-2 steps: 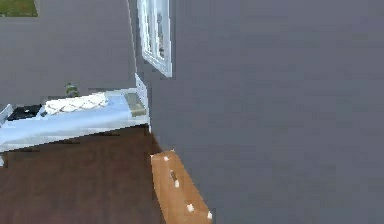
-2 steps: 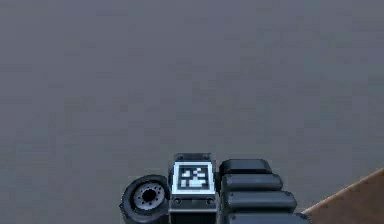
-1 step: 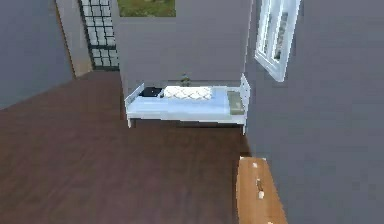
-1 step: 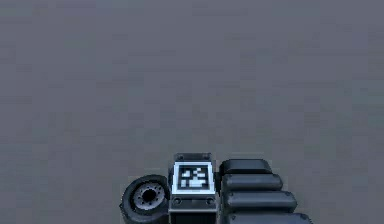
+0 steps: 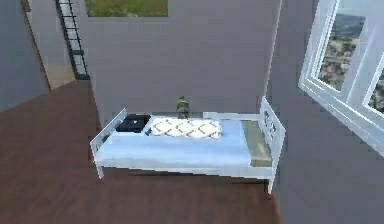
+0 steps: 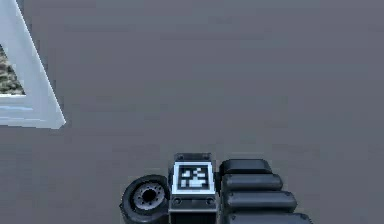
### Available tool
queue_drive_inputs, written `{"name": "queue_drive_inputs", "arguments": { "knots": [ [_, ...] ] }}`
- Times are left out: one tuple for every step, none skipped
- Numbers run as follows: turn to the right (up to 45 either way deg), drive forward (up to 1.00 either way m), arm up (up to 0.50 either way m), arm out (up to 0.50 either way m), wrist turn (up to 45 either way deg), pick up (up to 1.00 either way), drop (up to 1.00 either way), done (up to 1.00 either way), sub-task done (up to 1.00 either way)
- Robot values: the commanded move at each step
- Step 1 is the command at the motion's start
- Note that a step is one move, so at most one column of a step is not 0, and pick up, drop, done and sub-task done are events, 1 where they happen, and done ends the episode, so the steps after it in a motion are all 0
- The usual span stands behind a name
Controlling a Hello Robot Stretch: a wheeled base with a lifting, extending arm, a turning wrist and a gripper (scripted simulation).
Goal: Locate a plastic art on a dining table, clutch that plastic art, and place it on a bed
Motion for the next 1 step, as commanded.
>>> {"name": "queue_drive_inputs", "arguments": {
  "knots": [
    [-3.0,0.00,0.00,0.00,0.0,0.00,0.00,0.00,0.00]
  ]
}}
